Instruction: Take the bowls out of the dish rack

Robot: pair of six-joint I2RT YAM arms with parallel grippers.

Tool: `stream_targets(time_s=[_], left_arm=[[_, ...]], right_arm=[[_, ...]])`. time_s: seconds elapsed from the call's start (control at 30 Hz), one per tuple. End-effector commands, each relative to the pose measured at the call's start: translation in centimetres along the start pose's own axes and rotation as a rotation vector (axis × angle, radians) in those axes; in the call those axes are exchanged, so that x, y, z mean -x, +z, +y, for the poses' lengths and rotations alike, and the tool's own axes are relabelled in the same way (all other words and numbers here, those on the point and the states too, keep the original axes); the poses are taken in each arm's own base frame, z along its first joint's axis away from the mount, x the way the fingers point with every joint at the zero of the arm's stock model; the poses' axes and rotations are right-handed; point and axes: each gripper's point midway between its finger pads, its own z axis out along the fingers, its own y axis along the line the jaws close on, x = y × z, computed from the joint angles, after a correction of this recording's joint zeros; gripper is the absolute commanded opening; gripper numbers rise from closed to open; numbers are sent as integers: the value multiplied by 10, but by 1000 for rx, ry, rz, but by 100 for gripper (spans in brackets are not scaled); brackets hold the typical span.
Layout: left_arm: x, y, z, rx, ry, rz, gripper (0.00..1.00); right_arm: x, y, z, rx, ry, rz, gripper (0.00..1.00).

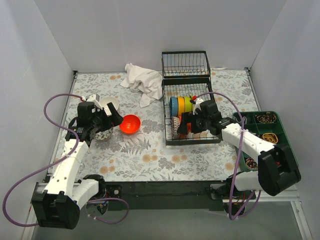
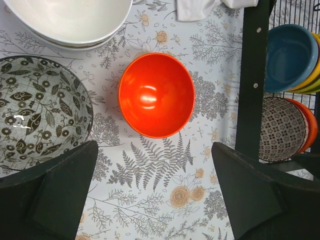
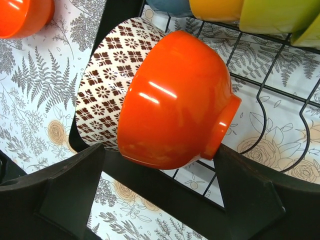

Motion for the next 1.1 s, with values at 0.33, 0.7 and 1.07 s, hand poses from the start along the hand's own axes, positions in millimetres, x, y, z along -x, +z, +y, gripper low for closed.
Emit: stream_targets(time_s=[0.33, 0.7, 1.07], left_arm=[[-9, -8, -28, -128, 61, 20, 98], [-10, -8, -36, -159, 57, 33, 98], [-12, -9, -59, -260, 15, 59, 98]], right_arm=[[23, 0, -18, -124, -113, -54, 65], [32, -11, -15, -148, -69, -106, 31], [47, -36, -23, -256, -30, -156, 25]])
